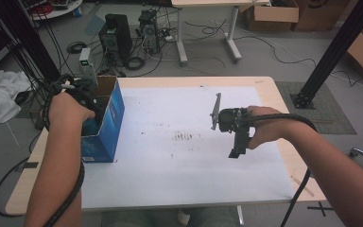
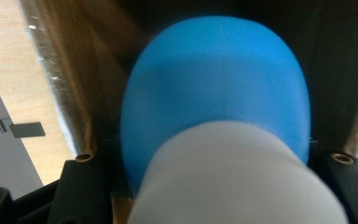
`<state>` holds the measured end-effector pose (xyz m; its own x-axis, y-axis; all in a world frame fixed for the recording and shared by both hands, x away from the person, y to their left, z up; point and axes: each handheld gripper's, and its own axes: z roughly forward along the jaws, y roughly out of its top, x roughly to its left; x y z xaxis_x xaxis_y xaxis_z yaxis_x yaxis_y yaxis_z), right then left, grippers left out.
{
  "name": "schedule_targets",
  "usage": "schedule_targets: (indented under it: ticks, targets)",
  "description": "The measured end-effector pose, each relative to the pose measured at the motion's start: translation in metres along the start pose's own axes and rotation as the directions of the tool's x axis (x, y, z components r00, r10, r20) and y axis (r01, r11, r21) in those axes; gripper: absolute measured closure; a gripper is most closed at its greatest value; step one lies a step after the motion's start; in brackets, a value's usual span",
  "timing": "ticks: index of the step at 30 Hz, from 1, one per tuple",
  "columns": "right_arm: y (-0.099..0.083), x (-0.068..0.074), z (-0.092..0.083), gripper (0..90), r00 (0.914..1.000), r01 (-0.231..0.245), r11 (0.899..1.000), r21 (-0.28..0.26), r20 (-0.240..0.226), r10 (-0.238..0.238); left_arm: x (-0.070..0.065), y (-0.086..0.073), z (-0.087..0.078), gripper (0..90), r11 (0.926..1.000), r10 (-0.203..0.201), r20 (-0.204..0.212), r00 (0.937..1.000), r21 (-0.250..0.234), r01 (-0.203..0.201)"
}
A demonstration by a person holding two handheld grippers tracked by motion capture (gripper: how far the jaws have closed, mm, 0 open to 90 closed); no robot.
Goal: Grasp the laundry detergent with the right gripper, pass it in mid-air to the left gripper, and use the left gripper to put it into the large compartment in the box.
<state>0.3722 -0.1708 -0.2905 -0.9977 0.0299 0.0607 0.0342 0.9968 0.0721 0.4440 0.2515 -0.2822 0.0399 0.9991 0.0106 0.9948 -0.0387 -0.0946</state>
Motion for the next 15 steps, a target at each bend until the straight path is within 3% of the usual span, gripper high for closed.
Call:
schedule_targets:
  ticks: [3,5,15]
  targets:
    - [-0.0006,-0.0005,0.0009,0.0,1.0000,-0.001,1.000,-0.001,-0.002,0.001,0.0021,0.0004,0.0071,38.8,1.0000,-0.002,0.013,0.9999,0.010,0.002]
    - [-0.0009,-0.0010,0.0015,0.0,1.0000,-0.001,1.000,-0.002,-0.004,0.001,0.0028,-0.0006,0.0068,38.9,0.9999,-0.004,0.015,0.9999,-0.016,0.004]
    - [0.0024,-0.0027,0.0047,0.3,0.9999,0.003,1.000,-0.006,-0.011,-0.003,0.0006,-0.0013,0.0080,38.8,0.9999,0.005,0.008,1.0000,-0.011,-0.005]
